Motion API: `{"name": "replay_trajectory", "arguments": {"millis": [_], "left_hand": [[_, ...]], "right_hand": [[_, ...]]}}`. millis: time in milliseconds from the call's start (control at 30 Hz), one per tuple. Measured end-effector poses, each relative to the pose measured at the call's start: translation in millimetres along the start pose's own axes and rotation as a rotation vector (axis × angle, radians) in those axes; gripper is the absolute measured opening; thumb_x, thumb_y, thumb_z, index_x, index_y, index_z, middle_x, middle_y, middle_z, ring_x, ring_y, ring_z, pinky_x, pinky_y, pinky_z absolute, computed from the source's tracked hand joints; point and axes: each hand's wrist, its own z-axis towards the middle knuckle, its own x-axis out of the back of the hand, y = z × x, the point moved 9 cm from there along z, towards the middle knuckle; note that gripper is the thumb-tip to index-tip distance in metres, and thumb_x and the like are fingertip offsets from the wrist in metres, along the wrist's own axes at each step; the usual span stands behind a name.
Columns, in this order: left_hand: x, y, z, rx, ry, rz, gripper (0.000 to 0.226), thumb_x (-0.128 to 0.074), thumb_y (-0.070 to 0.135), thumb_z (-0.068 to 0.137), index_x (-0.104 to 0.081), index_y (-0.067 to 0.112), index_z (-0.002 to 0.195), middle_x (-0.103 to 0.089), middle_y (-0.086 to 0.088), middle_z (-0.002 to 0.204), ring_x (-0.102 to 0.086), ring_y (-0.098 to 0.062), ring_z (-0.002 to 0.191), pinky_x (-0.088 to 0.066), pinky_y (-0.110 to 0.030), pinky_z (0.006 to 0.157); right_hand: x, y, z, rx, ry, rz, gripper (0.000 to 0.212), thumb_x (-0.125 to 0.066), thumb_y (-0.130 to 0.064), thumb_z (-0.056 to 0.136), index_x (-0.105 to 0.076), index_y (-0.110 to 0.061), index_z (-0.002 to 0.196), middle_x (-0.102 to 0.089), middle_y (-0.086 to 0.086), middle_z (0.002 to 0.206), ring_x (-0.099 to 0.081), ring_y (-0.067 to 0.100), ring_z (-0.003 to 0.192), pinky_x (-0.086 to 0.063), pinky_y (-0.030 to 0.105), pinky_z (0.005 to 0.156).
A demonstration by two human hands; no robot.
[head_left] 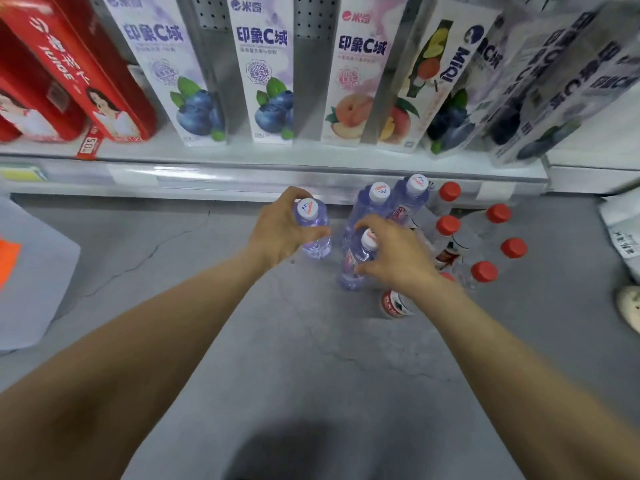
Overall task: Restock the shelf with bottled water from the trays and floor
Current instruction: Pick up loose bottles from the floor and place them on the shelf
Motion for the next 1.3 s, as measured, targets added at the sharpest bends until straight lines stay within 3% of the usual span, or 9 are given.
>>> {"name": "replay_trajectory", "arguments": {"millis": [67, 200, 367, 467, 633, 800, 967, 1167, 1300], "left_hand": [[15, -10, -11, 0.018, -0.026, 0.011, 0.056, -0.093, 0.035, 0.065, -0.057, 0.029, 0.107, -0.064, 0.018, 0.093, -0.061, 0.002, 0.082, -0.044, -0.006, 0.069], [30, -33, -37, 0.076, -0.091, 0.058, 0.061, -0.094, 0.037, 0.061, -0.057, 0.031, 0.109, -0.068, 0.008, 0.103, -0.065, -0.015, 0.095, -0.055, -0.027, 0.082], [31, -37, -43, 0.059, -0.077, -0.008, 0.061, -0.091, 0.036, 0.064, -0.056, 0.028, 0.114, -0.066, 0.007, 0.108, -0.063, -0.014, 0.095, -0.052, -0.022, 0.078], [16, -41, -45, 0.056, -0.099, -0.091, 0.058, -0.088, 0.035, 0.068, -0.055, 0.032, 0.116, -0.064, 0.011, 0.109, -0.061, -0.013, 0.099, -0.053, -0.023, 0.083], [3, -58, -51, 0.075, -0.148, -0.249, 0.076, -0.09, 0.054, 0.058, -0.055, 0.037, 0.122, -0.066, 0.017, 0.113, -0.064, -0.007, 0.104, -0.054, -0.024, 0.092], [-11, -76, -49, 0.114, -0.271, -0.248, 0.077, -0.088, 0.035, 0.068, -0.047, 0.036, 0.133, -0.062, 0.013, 0.126, -0.06, -0.012, 0.117, -0.049, -0.031, 0.102], [-18, -94, -48, 0.171, -0.34, -0.258, 0.082, -0.086, 0.023, 0.076, -0.042, 0.032, 0.144, -0.058, 0.009, 0.137, -0.054, -0.017, 0.128, -0.044, -0.042, 0.111], [-18, -103, -42, 0.187, -0.304, -0.286, 0.08, -0.088, 0.018, 0.072, -0.047, 0.027, 0.14, -0.06, 0.005, 0.134, -0.054, -0.02, 0.128, -0.043, -0.045, 0.111], [-21, -106, -37, 0.192, -0.288, -0.267, 0.074, -0.09, 0.014, 0.069, -0.047, 0.023, 0.128, -0.063, 0.005, 0.121, -0.061, -0.018, 0.114, -0.051, -0.026, 0.095]], "right_hand": [[-10, -14, -4, 0.076, -0.03, 0.048, 0.061, -0.085, -0.018, 0.071, -0.057, -0.03, 0.124, -0.063, 0.0, 0.127, -0.061, 0.028, 0.113, -0.052, 0.043, 0.089], [-31, -37, -12, 0.158, -0.098, 0.081, 0.057, -0.085, -0.018, 0.077, -0.06, -0.032, 0.127, -0.062, -0.003, 0.131, -0.059, 0.022, 0.117, -0.05, 0.038, 0.096], [-37, -42, -13, 0.147, -0.072, 0.298, 0.058, -0.084, -0.01, 0.078, -0.056, -0.031, 0.125, -0.059, -0.01, 0.125, -0.055, 0.012, 0.112, -0.045, 0.025, 0.093], [-48, -25, -16, 0.066, -0.072, 0.528, 0.065, -0.086, -0.007, 0.077, -0.052, -0.03, 0.128, -0.059, -0.016, 0.125, -0.058, 0.006, 0.114, -0.052, 0.028, 0.097], [-70, -8, -27, 0.032, -0.052, 0.761, 0.07, -0.082, -0.001, 0.081, -0.051, -0.035, 0.133, -0.059, -0.036, 0.123, -0.058, -0.003, 0.119, -0.052, 0.023, 0.101], [-101, 12, -21, -0.127, -0.091, 0.852, 0.072, -0.088, -0.01, 0.077, -0.053, -0.03, 0.136, -0.065, -0.013, 0.129, -0.063, 0.011, 0.119, -0.052, 0.035, 0.105], [-122, 21, -20, -0.166, -0.095, 0.819, 0.081, -0.092, -0.039, 0.065, -0.054, -0.031, 0.137, -0.065, -0.016, 0.131, -0.06, 0.008, 0.124, -0.047, 0.045, 0.111], [-135, 27, -11, -0.189, -0.037, 0.879, 0.077, -0.092, -0.015, 0.072, -0.051, -0.026, 0.137, -0.066, -0.01, 0.129, -0.062, 0.013, 0.121, -0.049, 0.046, 0.109], [-143, 31, -10, -0.185, -0.031, 0.93, 0.07, -0.09, -0.011, 0.075, -0.055, -0.023, 0.134, -0.068, -0.01, 0.128, -0.062, 0.01, 0.122, -0.047, 0.041, 0.111]]}}
